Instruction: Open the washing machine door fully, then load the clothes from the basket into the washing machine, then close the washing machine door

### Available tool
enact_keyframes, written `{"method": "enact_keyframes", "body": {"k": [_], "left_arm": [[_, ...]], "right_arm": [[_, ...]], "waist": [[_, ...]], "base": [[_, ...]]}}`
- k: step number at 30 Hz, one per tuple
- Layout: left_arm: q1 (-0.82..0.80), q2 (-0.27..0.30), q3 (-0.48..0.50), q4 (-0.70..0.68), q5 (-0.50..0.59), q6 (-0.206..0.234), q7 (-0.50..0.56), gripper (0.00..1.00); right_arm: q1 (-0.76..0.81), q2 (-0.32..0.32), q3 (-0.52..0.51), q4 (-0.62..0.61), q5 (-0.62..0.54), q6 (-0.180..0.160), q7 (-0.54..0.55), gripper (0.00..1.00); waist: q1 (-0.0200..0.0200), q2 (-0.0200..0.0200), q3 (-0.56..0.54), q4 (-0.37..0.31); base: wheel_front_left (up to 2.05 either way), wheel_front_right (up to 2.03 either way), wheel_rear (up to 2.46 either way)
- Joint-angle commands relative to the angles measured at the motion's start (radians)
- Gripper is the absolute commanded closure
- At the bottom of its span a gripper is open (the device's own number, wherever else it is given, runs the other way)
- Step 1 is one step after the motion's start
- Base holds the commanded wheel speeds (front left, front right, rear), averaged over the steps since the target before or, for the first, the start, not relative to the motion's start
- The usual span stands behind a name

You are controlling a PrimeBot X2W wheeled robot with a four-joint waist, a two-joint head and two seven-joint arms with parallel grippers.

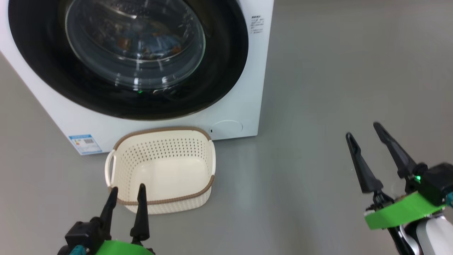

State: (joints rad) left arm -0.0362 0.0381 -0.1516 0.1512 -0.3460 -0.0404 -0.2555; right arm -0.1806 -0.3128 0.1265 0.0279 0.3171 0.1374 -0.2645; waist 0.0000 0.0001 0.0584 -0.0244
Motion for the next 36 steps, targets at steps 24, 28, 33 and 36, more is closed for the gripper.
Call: {"method": "enact_keyframes", "body": {"k": [24, 28, 33, 36], "left_arm": [[0.097, 0.012, 0.093, -0.092, 0.039, 0.005, -0.006, 0.0], [0.097, 0.012, 0.094, -0.091, 0.039, 0.004, -0.006, 0.0], [0.092, 0.012, 0.099, -0.09, 0.045, 0.001, -0.006, 0.0], [0.09, 0.012, 0.1, -0.088, 0.042, -0.005, -0.006, 0.0]], "right_arm": [[0.251, 0.104, -0.161, -0.021, -0.105, -0.007, 0.003, 0.0], [0.252, 0.107, -0.158, -0.019, -0.11, -0.007, 0.003, 0.0], [0.242, 0.103, -0.154, -0.021, -0.112, -0.007, 0.003, 0.0], [0.242, 0.103, -0.153, -0.02, -0.112, -0.007, 0.003, 0.0]], "waist": [[0.0, -0.0001, -0.072, -0.029], [0.0, -0.0001, -0.075, -0.025], [0.0, -0.0001, -0.076, -0.016], [0.0, -0.0001, -0.075, -0.007]], "base": [[0.0, 0.0, 0.0], [0.0, 0.0, 0.0], [0.0, 0.0, 0.0], [0.0, 0.0, 0.0]]}}
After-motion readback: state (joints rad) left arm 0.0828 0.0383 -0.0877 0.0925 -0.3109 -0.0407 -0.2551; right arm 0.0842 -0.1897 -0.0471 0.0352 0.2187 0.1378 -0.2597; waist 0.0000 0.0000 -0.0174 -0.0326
